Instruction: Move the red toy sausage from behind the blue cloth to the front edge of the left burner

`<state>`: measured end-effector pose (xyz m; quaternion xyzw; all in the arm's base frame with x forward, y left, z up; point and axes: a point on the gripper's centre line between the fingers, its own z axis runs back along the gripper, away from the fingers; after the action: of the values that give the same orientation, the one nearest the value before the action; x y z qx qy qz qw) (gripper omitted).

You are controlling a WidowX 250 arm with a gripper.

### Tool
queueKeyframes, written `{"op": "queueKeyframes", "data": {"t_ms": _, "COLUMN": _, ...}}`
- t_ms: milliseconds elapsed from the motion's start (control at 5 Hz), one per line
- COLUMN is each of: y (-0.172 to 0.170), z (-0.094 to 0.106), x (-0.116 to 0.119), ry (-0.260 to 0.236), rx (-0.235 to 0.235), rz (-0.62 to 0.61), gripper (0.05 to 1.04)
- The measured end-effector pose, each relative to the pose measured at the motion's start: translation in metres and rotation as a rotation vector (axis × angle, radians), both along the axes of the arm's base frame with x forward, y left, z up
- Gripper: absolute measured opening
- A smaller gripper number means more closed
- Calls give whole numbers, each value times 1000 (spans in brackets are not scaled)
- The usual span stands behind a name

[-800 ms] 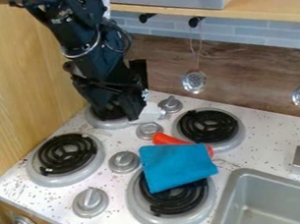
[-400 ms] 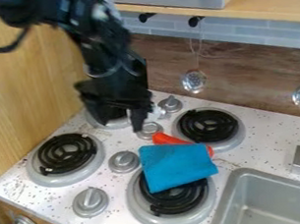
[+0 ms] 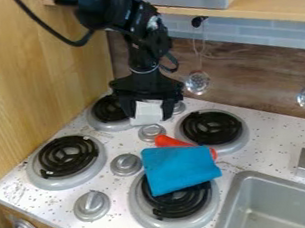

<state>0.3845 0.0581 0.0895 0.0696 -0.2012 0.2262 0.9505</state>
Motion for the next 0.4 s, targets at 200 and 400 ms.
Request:
{"op": "queueKeyframes", "data": {"t_ms": 200, "y": 1, "z": -4, "x": 30, "ry": -34, "rx": -46, "rz": 108, "gripper": 989}}
{"op": "queueKeyframes", "data": {"t_ms": 400, "y": -2, "z": -16, "x": 47, "ry": -26, "rx": -100, "rz": 159, "gripper": 989}}
